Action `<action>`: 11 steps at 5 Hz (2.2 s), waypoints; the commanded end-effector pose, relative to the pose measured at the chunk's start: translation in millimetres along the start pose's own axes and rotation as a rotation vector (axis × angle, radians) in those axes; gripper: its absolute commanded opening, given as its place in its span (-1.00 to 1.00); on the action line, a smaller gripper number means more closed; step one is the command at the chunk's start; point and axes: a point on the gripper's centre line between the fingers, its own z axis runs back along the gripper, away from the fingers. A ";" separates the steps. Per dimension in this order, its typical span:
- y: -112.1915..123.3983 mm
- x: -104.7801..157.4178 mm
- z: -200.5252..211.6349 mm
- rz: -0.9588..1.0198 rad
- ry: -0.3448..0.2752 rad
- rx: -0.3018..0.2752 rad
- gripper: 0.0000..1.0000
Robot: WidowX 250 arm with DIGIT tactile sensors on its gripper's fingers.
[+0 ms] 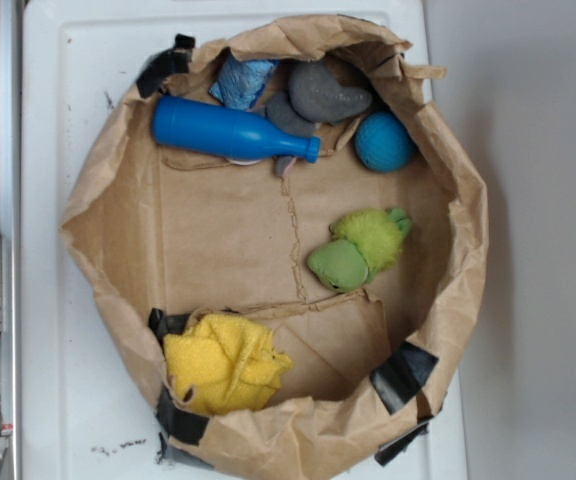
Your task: Grab the green animal.
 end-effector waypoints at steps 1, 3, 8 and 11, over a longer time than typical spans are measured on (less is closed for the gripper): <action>0.0 0.0 0.0 0.000 0.000 0.000 1.00; -10.7 95.7 -8.7 0.228 -0.031 0.009 1.00; 24.7 144.2 -57.5 0.502 0.040 0.023 1.00; 53.9 137.2 -113.0 0.427 -0.017 0.017 1.00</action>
